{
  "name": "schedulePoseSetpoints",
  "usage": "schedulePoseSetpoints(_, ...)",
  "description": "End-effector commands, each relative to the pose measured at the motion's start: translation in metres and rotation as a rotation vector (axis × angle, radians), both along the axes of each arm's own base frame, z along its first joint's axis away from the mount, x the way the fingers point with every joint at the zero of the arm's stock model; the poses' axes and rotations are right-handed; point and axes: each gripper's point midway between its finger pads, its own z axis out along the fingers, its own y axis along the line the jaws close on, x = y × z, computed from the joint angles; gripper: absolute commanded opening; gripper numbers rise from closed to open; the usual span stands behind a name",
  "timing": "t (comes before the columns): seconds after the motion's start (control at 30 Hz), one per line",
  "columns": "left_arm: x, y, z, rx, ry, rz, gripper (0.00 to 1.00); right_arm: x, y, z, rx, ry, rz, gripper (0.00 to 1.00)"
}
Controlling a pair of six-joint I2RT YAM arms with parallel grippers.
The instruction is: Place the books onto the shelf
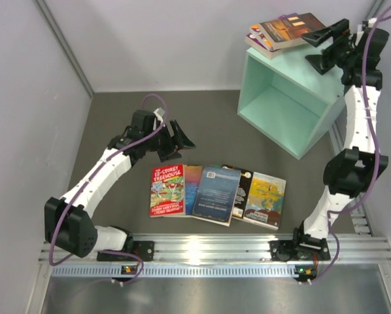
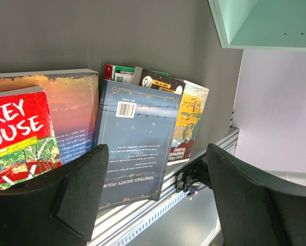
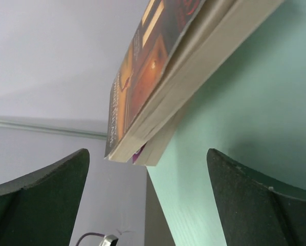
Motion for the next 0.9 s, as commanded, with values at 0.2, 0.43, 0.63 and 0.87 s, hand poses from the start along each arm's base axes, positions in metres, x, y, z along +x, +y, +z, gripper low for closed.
schedulePoseSetpoints(0.2, 0.005, -0.009, 0.005, -0.059, -0.025, -0.013, 0.81, -0.027, -0.052, -0.013, -0.014, -0.002, -0.070, 0.33)
schedulePoseSetpoints(0.43, 0.003, -0.008, 0.008, -0.057, -0.032, -0.017, 0.81, 0.001, -0.062, -0.026, 0.084, -0.011, -0.091, 0.00)
schedulePoseSetpoints(0.63, -0.003, -0.002, 0.006, -0.028, -0.028, -0.012, 0.81, 0.025, -0.070, -0.009, 0.188, -0.117, -0.105, 0.00)
schedulePoseSetpoints(0.87, -0.004, 0.000, 0.003, -0.011, -0.025, -0.006, 0.81, 0.044, -0.079, -0.008, 0.277, -0.173, -0.115, 0.00)
